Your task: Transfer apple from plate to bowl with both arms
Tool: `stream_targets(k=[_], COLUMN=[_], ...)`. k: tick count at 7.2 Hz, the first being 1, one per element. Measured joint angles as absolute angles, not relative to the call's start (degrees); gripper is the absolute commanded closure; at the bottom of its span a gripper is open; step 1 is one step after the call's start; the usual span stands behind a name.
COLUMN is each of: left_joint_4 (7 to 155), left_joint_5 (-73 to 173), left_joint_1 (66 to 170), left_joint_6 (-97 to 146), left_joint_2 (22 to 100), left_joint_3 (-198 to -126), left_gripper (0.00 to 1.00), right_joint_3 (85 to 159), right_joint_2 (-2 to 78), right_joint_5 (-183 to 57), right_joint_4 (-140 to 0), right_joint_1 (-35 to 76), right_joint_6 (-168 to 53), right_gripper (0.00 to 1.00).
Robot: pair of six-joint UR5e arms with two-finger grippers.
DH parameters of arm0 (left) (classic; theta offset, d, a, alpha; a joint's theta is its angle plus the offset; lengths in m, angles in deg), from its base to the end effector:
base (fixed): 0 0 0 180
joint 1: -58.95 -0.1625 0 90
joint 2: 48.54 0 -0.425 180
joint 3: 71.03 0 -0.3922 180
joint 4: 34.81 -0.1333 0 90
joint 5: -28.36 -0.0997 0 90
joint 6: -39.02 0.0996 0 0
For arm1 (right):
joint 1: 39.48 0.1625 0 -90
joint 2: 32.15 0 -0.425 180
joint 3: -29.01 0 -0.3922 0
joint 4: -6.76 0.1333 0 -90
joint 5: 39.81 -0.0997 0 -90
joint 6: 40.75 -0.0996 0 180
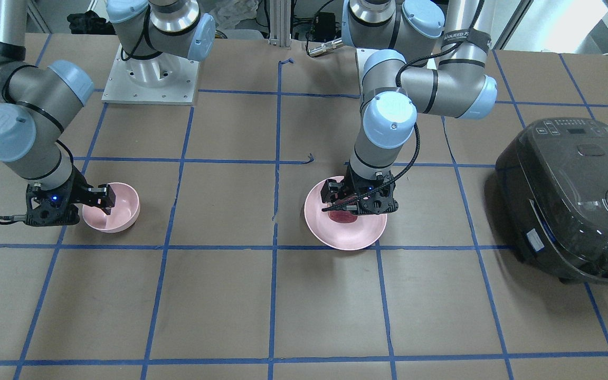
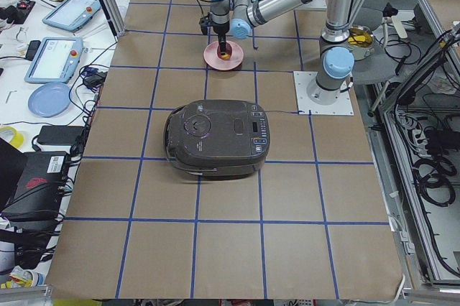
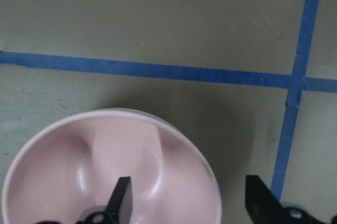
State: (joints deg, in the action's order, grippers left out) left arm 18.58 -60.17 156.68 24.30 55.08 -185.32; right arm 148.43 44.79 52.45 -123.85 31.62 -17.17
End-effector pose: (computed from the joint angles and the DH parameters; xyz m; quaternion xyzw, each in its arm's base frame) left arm -0.2028 -0.4841 0.2328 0.0611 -0.9980 -0.0136 0.0104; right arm -0.0336 -0.4976 0.2089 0.0411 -0.9988 -0.0224 0.0125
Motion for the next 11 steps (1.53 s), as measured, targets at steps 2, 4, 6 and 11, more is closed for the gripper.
stream_targets(k=[2, 4, 6, 11], left_joint_4=[18.3, 18.4, 18.4, 18.2], left_joint_5=[-60.1, -59.7, -60.0, -60.2], left_joint_1=[157.6, 158.4, 158.5, 158.8], left_joint_6=[23.8, 23.7, 23.7, 24.6], left_joint_2=[55.7, 56.2, 57.6, 57.7], left_joint_3=[-185.2, -185.3, -185.4, -184.4], left_gripper=[0.00, 0.00, 0.11, 0.90], right_joint_3=[148.5, 148.3, 147.3, 143.5], right_joint_2=[44.5, 44.5, 44.6, 43.8], right_joint_5=[52.5, 52.6, 50.5, 45.6], right_joint_4=[-124.2, -124.1, -122.4, -119.9], right_joint_1=[30.7, 30.4, 30.9, 47.6], right_joint_6=[-17.5, -17.7, -20.0, -45.0], right_gripper=[0.91, 0.92, 0.92, 0.91])
